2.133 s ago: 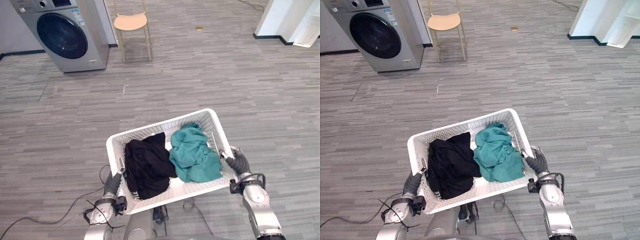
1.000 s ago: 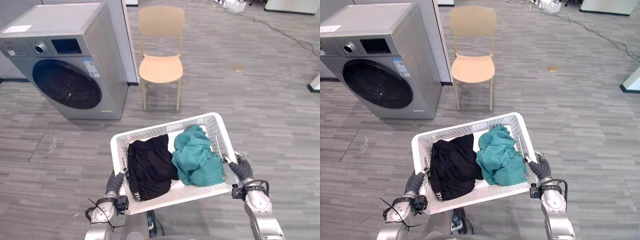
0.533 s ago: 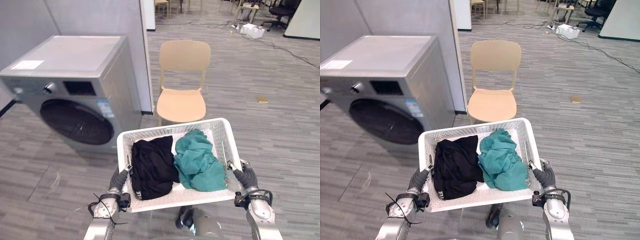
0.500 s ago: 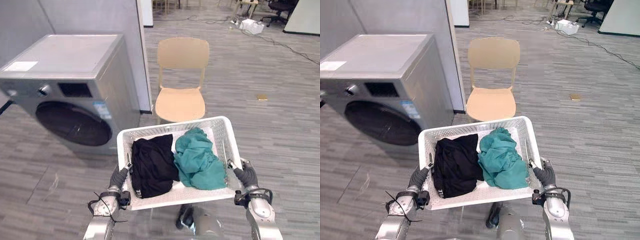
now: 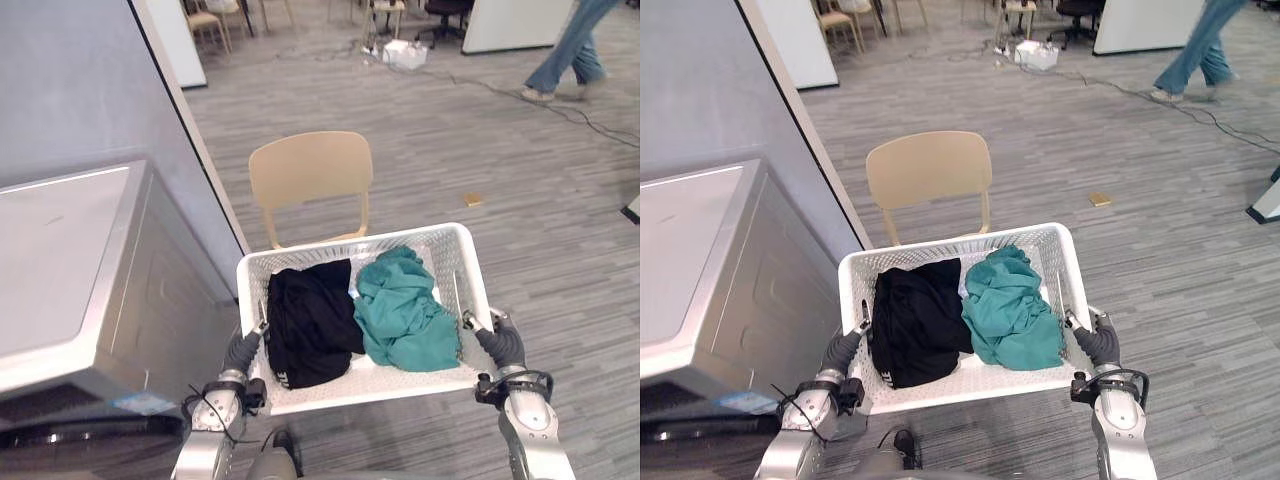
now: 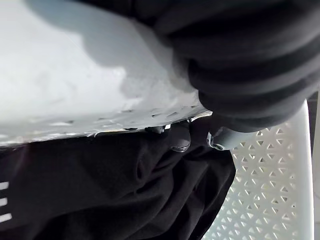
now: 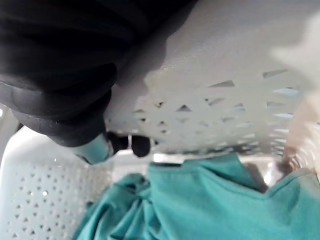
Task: Pick up the laundry basket with both hands and put the clothes into the washing machine.
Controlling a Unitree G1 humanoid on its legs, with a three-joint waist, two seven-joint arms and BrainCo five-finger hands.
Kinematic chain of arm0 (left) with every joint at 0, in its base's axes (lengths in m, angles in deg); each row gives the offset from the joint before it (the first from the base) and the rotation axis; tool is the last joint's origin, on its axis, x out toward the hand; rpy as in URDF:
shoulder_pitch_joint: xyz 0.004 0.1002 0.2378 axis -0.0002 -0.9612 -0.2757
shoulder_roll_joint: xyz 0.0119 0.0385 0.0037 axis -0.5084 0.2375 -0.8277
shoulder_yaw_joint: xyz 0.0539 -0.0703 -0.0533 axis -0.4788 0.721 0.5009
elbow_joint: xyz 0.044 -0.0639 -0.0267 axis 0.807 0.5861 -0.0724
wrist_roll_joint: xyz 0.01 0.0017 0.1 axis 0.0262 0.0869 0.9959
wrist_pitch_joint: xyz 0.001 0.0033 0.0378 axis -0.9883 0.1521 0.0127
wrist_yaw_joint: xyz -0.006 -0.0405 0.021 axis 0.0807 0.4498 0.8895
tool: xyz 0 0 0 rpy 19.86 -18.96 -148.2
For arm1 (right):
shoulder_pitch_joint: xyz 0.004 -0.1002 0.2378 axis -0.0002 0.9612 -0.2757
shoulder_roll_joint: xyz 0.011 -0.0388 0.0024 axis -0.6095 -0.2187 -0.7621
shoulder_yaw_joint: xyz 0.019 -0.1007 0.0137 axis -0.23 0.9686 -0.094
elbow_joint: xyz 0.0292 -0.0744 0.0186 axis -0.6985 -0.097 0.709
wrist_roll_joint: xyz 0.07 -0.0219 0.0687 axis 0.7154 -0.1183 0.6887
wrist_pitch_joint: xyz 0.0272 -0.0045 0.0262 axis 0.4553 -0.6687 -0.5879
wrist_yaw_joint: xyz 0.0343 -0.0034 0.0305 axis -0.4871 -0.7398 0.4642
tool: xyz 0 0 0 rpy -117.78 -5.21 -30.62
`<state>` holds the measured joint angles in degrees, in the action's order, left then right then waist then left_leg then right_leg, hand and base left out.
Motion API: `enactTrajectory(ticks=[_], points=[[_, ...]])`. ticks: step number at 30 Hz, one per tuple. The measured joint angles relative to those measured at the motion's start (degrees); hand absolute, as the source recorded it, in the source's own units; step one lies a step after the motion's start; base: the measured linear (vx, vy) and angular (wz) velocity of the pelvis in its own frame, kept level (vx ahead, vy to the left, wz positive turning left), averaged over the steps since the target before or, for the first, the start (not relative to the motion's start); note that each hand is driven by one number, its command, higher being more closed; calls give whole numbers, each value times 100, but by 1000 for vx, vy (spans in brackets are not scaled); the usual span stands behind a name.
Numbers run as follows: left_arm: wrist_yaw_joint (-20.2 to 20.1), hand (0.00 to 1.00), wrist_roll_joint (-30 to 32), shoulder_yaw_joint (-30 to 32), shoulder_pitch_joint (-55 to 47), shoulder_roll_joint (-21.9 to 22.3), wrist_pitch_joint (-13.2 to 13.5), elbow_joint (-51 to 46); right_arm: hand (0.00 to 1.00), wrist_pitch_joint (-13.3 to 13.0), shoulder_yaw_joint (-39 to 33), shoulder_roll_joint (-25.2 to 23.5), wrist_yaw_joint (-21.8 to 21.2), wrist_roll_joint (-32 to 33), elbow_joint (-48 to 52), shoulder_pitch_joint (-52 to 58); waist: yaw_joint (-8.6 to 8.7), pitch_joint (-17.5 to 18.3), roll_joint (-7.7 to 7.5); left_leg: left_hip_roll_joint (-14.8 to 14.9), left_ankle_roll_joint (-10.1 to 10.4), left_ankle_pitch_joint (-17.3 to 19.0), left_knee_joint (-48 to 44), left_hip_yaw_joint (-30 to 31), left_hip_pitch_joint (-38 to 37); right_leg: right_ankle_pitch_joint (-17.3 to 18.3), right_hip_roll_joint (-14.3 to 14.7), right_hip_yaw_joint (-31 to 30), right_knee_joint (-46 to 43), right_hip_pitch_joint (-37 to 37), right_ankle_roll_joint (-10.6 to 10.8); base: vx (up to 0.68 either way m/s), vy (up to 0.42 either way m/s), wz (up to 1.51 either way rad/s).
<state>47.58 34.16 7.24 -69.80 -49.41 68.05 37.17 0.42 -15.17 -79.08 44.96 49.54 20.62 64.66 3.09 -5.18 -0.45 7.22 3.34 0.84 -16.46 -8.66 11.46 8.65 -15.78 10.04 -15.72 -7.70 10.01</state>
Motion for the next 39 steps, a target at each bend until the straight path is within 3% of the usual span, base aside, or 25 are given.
enactTrajectory(ticks=[2, 3, 4, 5, 6, 7, 8, 11, 12, 13, 14, 15, 16, 18, 21, 22, 25, 27, 34, 39], points=[[15, 100, -30, -22, 37, 7, -4, -36, 100, 10, -80, -7, -13, -83, -23, -158, -53, -17, -10, -27, -99, 385, -212, -202, -315, -385, -162, -260, -831, 238, 210, 400, 340, -37], [18, 100, -33, -14, 23, -3, -10, -116, 100, 10, -86, -13, -16, -154, -36, -226, -110, -31, -36, -34, -138, 508, -161, -365, -606, -684, -247, -435, -1437, 477, 211, 400, 352, -63], [21, 100, -34, 6, 20, -18, -10, -226, 100, -11, -85, -36, -27, -172, -97, -366, -101, -46, -15, -24, -229, 589, -2, -514, -950, -1225, -329, -604, -2291, 864, 25, 329, 251, -56], [26, 100, -34, 51, 37, -42, -9, -373, 100, -54, -85, -76, -25, -199, -137, -501, -68, -85, 46, -27, -270, 615, 214, -597, -1214, -957, -354, -604, -3016, 1269, -105, 221, 137, -36], [37, 100, -34, 75, 68, -49, -7, -444, 100, -71, -91, -66, -22, -214, -127, -595, -44, -73, 3, -21, -270, 615, 375, -613, -1359, -593, -334, -511, -3357, 1569, -255, 191, 59, -13], [42, 100, -34, 72, 89, -48, -5, -486, 100, -94, -111, -20, -22, -220, -125, -672, -36, -104, 50, -15, -269, 614, 517, -624, -1467, -290, -333, -268, -3417, 1796, -372, 177, 4, -4], [42, 100, -39, 67, 90, -45, -1, -537, 100, -94, -113, 54, -23, -222, -125, -758, -39, -118, 24, -14, -268, 614, 665, -653, -1581, -42, -359, 79, -3172, 1991, -486, 175, -25, 1], [38, 100, -46, 62, 147, -46, 8, -539, 100, -96, -112, 171, -26, -226, -125, -867, -45, -204, -66, -4, -209, 626, 674, -631, -1550, -73, -395, 611, -1767, 2198, -599, 173, -151, 20], [35, 100, -55, 67, 154, -76, 23, -549, 100, -96, -112, 204, -25, -235, -113, -893, -56, -196, -226, -56, 20, 725, 643, -570, -1499, -838, -297, 625, -789, 2156, -639, 163, -206, 30], [34, 100, -64, 74, 165, -106, 37, -534, 100, -99, -112, 228, -25, -249, -115, -916, -69, -253, -282, -123, 166, 817, 643, -536, -1503, -953, -313, 609, -612, 2149, -501, 162, -206, 9], [39, 100, -100, 87, 152, 56, 27, -441, 100, -61, -111, 370, -25, -339, -167, -1062, -134, -362, -90, 14, 219, 836, 619, -522, -1397, -848, -197, 630, -383, 2060, -436, 125, -187, 9], [31, 100, -99, 85, 142, 181, 23, -434, 100, -48, -109, 555, -33, -404, -165, -1116, -100, -432, 44, 143, 266, 835, 578, -488, -1229, -887, -68, 780, -185, 2060, -459, 153, -185, 10], [10, 100, -99, 75, 176, 314, 22, -430, 100, -33, -103, 823, -82, -405, -203, -1321, -79, -553, 288, 275, 348, 780, 568, -399, -1040, -951, 75, 896, -64, 2164, -538, 116, -152, 20], [11, 100, -100, 107, 299, 397, 26, -377, 100, -33, -52, 1063, -159, -405, -419, -1802, -80, -734, 347, 359, 425, 733, 526, -384, -735, -994, 157, 949, -65, 2417, -603, 44, -119, 1], [34, 100, -118, 176, 724, 401, 26, -222, 100, -42, 75, 1345, -153, -395, -860, -2553, -62, -1034, 302, 379, 431, 728, 322, -238, -220, -1070, 165, 1055, -71, 2803, -705, -35, -61, 18], [70, 100, -181, 321, 1042, 404, 29, -44, 100, -40, 196, 1405, -146, -390, -1124, -3035, -78, -1325, 283, 367, 446, 716, 232, -208, -26, -1108, 157, 1075, -86, 2940, -728, -55, -35, 12], [301, 100, -326, 568, 1287, 401, 39, 134, 100, -30, 538, 1404, -121, -388, -1499, -3595, -112, -1631, 319, 348, 444, 714, 84, -176, 309, -1168, 119, 1075, -96, 3206, -743, -51, -10, 7], [475, 100, -404, 598, 1378, 397, 41, 163, 100, 54, 669, 1407, -113, -387, -1671, -3885, -222, -1893, 362, 328, 444, 714, -3, -177, 447, -1182, 82, 1068, -127, 3319, -748, -15, 5, 2], [922, 100, -657, 743, 2286, 351, 104, 826, 100, 346, 1059, 1500, 109, -395, -2322, -5047, -406, -2145, 382, 312, 445, 713, -225, -326, 1091, -1416, -39, 1030, -112, 3933, -795, -33, 34, -3], [1041, 100, -672, 749, 3457, -128, 143, 1437, 100, 446, 1035, 1463, 531, -370, -2400, -5607, -399, -2268, 385, 432, 446, 715, -430, -561, 1352, -1538, -36, 1072, -75, 4112, -858, -40, 37, -4]])
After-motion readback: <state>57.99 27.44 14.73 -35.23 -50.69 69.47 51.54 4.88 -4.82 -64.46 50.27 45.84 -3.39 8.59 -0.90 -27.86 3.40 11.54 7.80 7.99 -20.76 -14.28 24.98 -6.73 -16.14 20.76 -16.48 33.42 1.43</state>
